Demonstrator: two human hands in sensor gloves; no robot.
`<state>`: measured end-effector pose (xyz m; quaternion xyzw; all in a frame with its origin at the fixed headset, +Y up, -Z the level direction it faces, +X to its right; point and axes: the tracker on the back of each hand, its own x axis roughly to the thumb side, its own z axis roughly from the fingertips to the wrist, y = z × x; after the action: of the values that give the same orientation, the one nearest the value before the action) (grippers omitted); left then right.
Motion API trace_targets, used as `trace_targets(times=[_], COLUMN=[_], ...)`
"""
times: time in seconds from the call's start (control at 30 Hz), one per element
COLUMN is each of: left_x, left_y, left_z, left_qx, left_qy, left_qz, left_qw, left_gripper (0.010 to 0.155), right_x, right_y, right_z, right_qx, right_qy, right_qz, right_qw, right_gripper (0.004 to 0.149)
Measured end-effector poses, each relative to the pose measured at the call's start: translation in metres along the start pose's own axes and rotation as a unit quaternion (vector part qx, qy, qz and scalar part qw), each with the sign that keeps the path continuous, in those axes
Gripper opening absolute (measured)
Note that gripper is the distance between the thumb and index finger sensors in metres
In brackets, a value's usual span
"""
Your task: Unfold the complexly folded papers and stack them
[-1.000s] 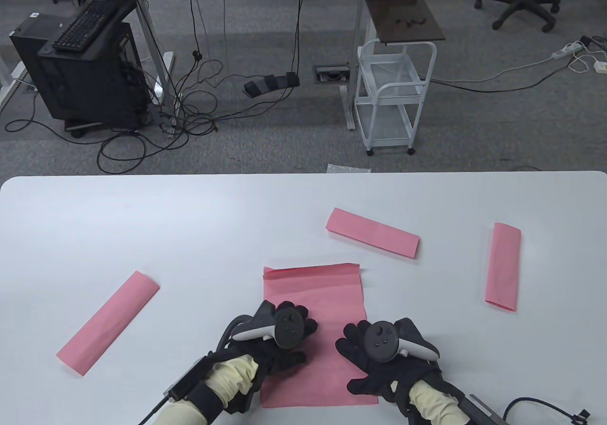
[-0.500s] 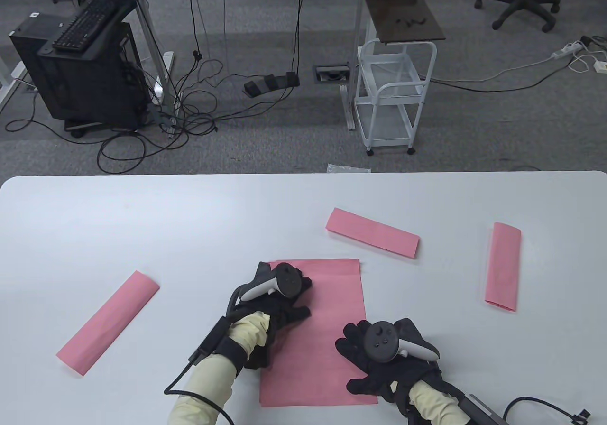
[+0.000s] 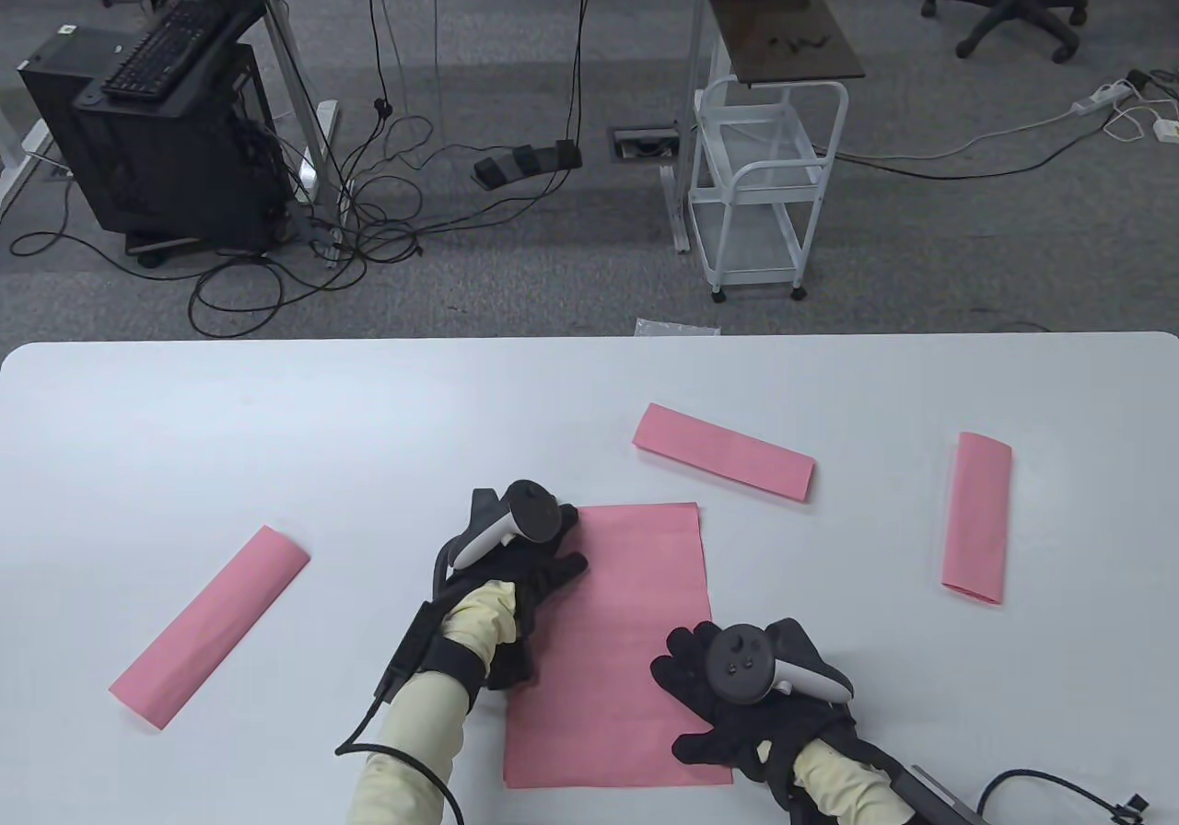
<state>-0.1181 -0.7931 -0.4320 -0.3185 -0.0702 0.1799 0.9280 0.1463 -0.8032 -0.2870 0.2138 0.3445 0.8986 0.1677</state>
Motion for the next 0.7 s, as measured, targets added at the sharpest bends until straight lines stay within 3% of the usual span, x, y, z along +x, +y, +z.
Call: trace_targets(times=[0.17,0.33,0.57,0.7], left_x=[0.004,0.003,-0.004,-0.005], left_y=[0.005,0.004,-0.020,-0.039], left_z=[0.018,0.053,0.114,0.147], left_qx=[0.024,0.055,0.078,0.097], left_qy=[-0.035,-0.070,-0.095,-0.102], left_qz=[0.000,0.003,0.008,0.016], left_qw=[0.999,0.996,0.992,0.990], left_gripper=[0.069,0.069,0.070,0.069], right_x=[0.003,-0.008,-0.073,-0.126], right_y=[-0.009,-0.034,-0.093,-0.126], right_z=[0.005,0.020,0.043,0.058], right_qx=[-0.050,-0.101,-0.187,-0.223], right_qy=[-0.024,-0.012,0.099,0.205], right_qz=[-0.024,-0.051,-0.075,-0.106], right_qw=[0.998,0.993,0.974,0.947], right_gripper=[0.068,0.070,0.071,0.070])
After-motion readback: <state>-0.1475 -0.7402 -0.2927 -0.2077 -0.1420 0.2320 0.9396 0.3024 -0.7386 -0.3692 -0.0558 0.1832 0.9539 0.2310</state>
